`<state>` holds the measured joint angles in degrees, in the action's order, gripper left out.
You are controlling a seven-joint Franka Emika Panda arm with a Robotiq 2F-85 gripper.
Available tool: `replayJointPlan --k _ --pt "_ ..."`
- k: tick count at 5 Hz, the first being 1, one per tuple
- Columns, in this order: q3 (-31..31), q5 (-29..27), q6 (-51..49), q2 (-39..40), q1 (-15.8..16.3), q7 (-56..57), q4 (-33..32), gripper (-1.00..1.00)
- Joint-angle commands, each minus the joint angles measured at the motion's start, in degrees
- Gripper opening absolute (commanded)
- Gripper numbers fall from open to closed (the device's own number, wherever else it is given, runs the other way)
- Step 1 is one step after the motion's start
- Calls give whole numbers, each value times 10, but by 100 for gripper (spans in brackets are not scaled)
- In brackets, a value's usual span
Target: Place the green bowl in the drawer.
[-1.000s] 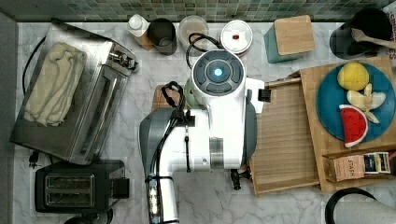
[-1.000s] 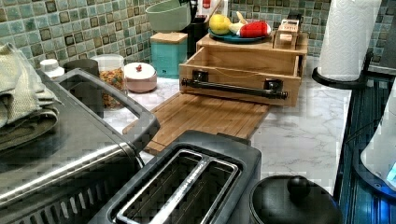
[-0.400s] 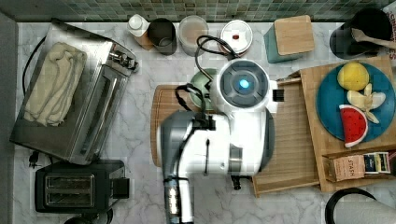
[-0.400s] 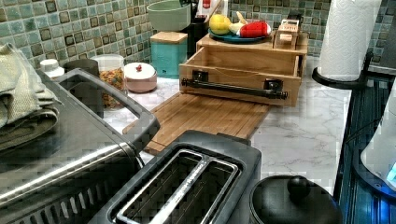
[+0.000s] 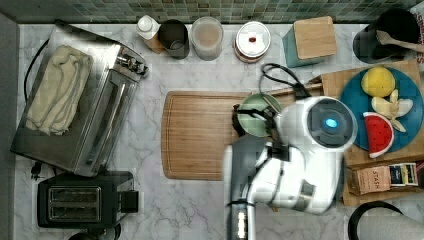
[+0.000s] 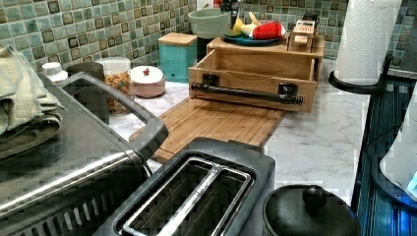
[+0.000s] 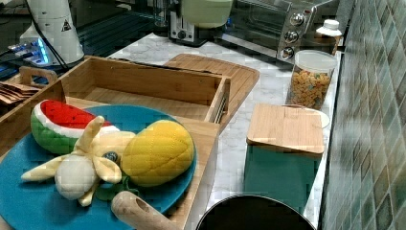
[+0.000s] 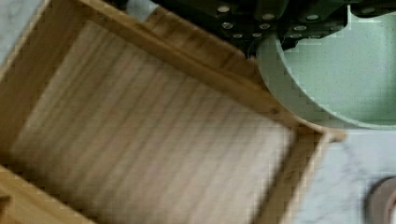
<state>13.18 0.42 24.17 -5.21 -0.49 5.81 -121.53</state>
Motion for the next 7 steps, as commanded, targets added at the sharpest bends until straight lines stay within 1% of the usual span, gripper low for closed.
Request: replayJointPlan --k 1,2,3,4,5,6,7 --pt "37 -11 94 -45 -33 -55 -61 -100" --pt "47 -41 125 -37 -55 -15 -88 -100" --pt "66 -53 168 -21 -68 29 -113 -100" --pt "75 -65 220 3 -75 51 -135 -100" --pt "97 -80 252 24 -63 56 -149 -100" --pt "92 -106 274 49 -79 116 -161 -100" --pt "92 -115 262 49 -80 107 -171 -100"
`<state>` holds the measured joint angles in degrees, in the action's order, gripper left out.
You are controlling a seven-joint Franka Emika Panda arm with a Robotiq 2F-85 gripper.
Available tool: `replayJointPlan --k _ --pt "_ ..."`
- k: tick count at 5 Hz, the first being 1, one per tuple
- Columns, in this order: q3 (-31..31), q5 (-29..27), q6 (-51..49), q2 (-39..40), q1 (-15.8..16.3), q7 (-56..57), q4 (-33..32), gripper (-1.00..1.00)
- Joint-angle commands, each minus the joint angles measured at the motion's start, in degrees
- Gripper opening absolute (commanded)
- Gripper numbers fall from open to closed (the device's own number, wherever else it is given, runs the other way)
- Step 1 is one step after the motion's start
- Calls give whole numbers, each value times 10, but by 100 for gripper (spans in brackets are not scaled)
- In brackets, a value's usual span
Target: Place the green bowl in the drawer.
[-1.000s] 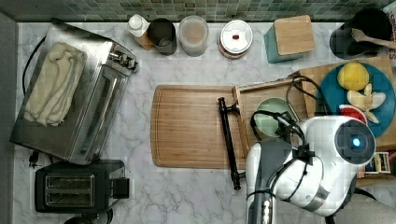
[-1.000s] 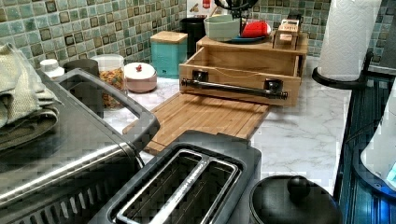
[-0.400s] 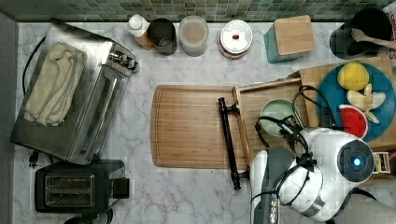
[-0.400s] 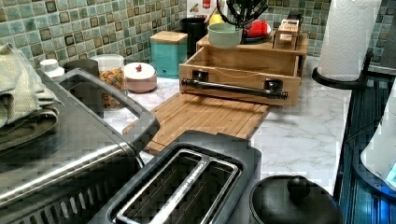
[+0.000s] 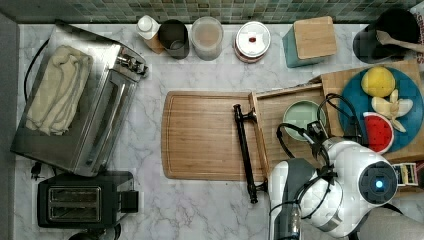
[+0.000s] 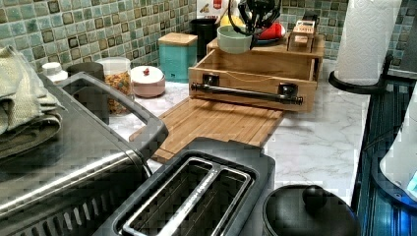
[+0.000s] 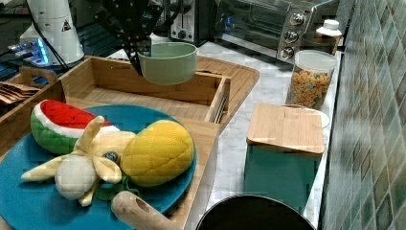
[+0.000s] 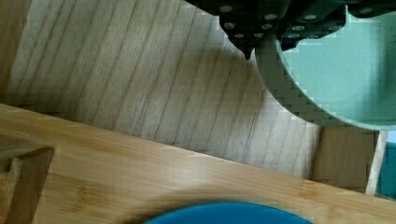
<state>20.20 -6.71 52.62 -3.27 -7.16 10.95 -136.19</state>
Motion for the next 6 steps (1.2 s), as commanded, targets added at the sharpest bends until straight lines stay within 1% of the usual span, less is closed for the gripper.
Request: replayJointPlan --k 1,2,3,4,5,6 --pt "22 -55 -19 42 -10 48 -31 -100" --pt "22 -83 5 56 -10 61 -42 -100" --pt "27 -98 9 80 -17 76 -37 -100" --pt "33 -86 8 87 -26 87 -37 -100" --pt "34 -79 -23 91 -27 71 -30 -100" --pt "35 -67 23 93 -26 62 -49 -100"
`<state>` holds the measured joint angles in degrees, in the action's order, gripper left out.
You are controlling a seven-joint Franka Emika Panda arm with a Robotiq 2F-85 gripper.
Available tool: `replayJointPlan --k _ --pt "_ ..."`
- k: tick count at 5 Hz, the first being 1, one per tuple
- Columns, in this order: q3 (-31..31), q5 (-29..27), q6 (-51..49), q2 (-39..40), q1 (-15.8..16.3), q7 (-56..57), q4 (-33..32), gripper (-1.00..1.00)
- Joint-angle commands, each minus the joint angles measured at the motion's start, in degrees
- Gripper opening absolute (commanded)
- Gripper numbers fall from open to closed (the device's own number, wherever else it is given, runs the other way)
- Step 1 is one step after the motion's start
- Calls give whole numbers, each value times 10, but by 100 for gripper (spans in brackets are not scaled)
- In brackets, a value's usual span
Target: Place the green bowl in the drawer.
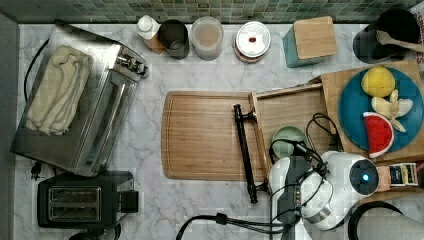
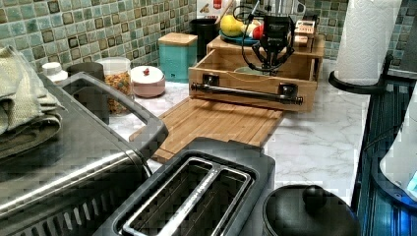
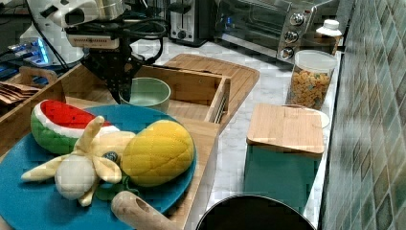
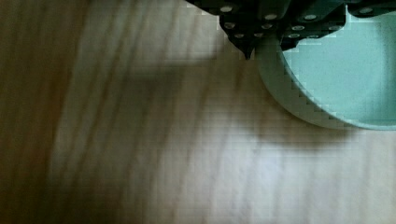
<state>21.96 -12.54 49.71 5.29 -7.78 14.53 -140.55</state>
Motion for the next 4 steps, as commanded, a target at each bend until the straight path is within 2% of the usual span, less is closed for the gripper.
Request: replayJointPlan --k 1,2,3,4 --pt "23 -1 107 6 -19 25 -26 -100" --pt "19 14 101 9 -23 18 -23 -100" --pt "12 -16 77 13 -30 41 -14 -100" --pt "11 -7 64 7 -25 20 -14 100"
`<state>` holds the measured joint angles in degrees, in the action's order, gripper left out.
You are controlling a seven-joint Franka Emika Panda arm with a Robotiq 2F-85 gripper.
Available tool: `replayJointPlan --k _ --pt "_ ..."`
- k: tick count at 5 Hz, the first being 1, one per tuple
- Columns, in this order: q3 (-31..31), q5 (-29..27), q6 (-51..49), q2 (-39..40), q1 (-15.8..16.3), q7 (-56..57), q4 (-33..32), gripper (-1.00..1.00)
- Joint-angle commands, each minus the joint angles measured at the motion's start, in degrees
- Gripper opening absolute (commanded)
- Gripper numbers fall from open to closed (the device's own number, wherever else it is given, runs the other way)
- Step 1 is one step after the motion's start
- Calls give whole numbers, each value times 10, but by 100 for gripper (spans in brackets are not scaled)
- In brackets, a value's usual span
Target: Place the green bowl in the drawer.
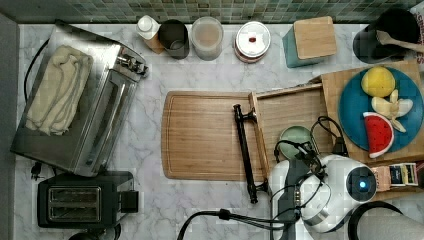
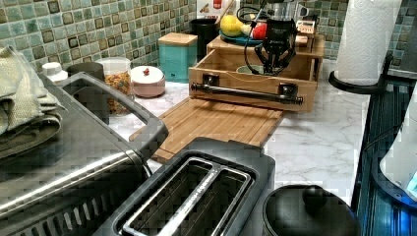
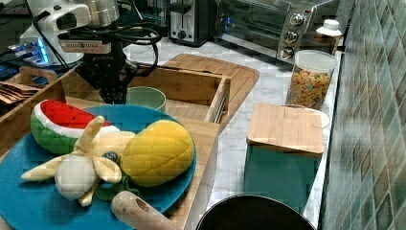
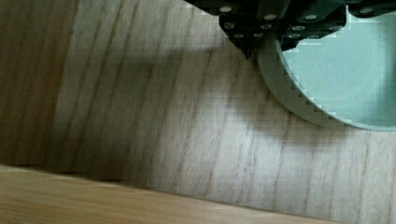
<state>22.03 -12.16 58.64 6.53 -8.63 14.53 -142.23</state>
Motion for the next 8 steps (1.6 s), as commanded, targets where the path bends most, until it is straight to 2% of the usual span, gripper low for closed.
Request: replayJointPlan --k 1,2,8 --pt "15 13 -43 -23 -10 -5 0 100" --pt "19 45 -42 -57 3 -59 -18 100" --pt "12 45 -42 -57 -3 -59 -17 100"
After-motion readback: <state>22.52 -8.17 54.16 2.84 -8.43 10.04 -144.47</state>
